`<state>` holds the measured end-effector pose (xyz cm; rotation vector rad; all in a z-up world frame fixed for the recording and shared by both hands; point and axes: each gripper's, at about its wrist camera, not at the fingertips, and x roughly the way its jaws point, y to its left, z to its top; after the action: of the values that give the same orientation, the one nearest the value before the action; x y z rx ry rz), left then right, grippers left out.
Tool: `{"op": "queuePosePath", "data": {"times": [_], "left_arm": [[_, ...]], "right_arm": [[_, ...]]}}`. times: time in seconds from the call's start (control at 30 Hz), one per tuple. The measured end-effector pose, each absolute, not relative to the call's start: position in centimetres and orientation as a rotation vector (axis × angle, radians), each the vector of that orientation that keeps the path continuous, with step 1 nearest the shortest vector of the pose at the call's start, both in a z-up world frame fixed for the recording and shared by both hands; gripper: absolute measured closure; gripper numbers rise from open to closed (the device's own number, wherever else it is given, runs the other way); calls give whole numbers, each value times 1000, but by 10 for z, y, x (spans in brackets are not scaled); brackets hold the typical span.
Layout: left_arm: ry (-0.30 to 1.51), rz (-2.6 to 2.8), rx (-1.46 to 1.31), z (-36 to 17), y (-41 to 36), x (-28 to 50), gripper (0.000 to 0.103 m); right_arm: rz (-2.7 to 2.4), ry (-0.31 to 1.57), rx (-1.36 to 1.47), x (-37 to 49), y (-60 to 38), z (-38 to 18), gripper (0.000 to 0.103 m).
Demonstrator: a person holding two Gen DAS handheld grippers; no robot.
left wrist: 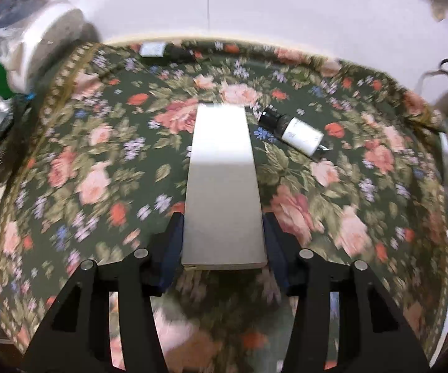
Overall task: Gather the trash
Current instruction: 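Grasp the white box with the left tool while the right tool grasps the white tissue, then carry the white box and tissue down toward the floor bin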
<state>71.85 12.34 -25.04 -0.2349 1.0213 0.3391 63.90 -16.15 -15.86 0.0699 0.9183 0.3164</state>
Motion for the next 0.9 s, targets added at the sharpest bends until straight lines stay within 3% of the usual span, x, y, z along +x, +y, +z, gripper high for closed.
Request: {"op": "queuePosePath", "data": {"times": [0.53, 0.9], "left_arm": [[711, 243, -237, -97, 74, 552, 53], [654, 75, -218, -73, 76, 431, 53]], "right_arm": [[465, 765, 37, 547, -167, -96, 95], [405, 732, 61, 433, -136, -91, 95]]}}
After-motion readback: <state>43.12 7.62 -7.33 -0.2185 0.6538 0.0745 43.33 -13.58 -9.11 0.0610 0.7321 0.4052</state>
